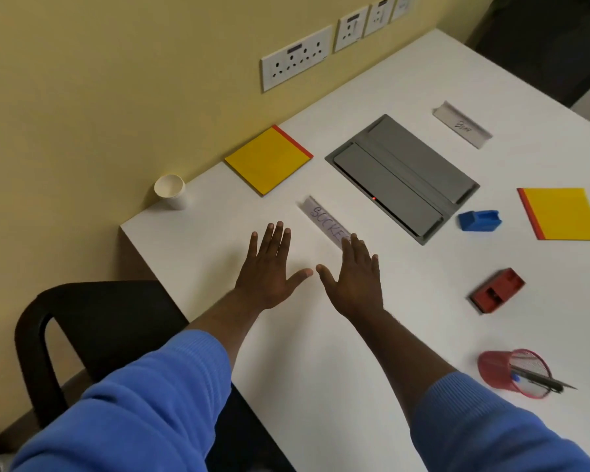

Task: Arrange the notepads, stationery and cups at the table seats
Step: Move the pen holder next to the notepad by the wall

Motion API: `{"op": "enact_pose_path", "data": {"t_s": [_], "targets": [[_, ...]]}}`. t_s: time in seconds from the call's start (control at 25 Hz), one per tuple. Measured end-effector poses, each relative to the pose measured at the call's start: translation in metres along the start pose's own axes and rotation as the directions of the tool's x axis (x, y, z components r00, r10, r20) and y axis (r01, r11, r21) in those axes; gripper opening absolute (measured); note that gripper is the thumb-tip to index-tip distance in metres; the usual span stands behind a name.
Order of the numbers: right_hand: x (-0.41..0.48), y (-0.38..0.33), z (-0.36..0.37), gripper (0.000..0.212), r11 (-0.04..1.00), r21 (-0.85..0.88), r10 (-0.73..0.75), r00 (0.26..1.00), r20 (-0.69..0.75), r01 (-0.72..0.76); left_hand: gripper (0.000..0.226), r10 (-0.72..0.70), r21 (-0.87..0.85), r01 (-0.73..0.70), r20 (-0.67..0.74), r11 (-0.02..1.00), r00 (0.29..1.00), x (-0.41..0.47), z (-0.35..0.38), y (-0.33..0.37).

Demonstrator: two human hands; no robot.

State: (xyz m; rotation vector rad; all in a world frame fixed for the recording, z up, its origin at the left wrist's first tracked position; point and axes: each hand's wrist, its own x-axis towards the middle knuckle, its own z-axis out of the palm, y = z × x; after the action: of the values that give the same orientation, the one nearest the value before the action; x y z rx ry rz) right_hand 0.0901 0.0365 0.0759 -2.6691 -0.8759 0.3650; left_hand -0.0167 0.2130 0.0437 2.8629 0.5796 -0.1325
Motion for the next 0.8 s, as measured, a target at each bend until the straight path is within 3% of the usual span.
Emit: {"op": "enact_pose_path", "data": {"t_s": [0.8], "targets": [[-0.241,0.145,-0.06,0.09,0.99,0.048,0.135,0.981,-0.136,-0.13,0.095,0.281,0.03,-0.281,0.026,0.959,0.959,-0.156,-0.011,0.221]]}}
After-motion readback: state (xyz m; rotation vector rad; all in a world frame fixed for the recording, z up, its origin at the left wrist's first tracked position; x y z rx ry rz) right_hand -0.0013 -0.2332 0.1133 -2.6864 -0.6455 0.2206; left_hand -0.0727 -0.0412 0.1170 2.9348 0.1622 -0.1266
